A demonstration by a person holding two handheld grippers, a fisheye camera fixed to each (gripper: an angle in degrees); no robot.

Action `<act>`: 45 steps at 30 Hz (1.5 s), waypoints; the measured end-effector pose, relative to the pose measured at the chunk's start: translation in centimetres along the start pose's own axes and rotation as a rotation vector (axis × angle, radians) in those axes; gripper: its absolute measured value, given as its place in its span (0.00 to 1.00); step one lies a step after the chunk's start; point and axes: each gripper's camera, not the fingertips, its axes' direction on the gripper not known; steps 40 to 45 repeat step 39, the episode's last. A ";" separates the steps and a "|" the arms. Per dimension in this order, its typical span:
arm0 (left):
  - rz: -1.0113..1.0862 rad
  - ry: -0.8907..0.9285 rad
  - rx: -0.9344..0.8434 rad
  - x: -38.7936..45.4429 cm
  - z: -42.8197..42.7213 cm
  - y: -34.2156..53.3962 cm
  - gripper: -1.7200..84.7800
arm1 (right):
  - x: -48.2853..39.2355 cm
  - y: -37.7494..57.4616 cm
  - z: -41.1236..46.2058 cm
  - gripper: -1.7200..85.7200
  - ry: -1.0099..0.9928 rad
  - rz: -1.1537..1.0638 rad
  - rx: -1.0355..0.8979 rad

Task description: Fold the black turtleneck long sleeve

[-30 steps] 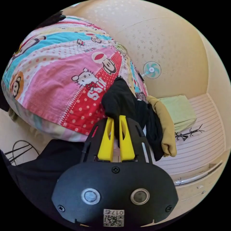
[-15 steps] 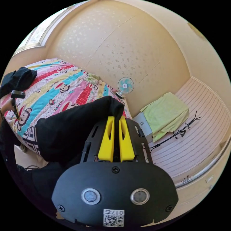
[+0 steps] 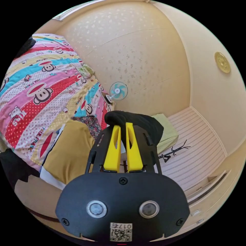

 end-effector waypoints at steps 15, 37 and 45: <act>0.028 -0.048 -0.056 0.3 -2.6 -0.2 0.01 | -13.5 7.2 -0.9 0.02 -0.384 0.258 -0.077; 0.145 0.115 -0.290 -3.9 -4.6 -1.6 0.01 | -55.3 -30.2 13.0 0.02 -0.747 -1.012 -0.598; 0.165 0.138 -0.291 -4.5 -4.6 -1.1 0.01 | -54.7 -32.4 16.9 0.02 -0.924 -0.944 -0.723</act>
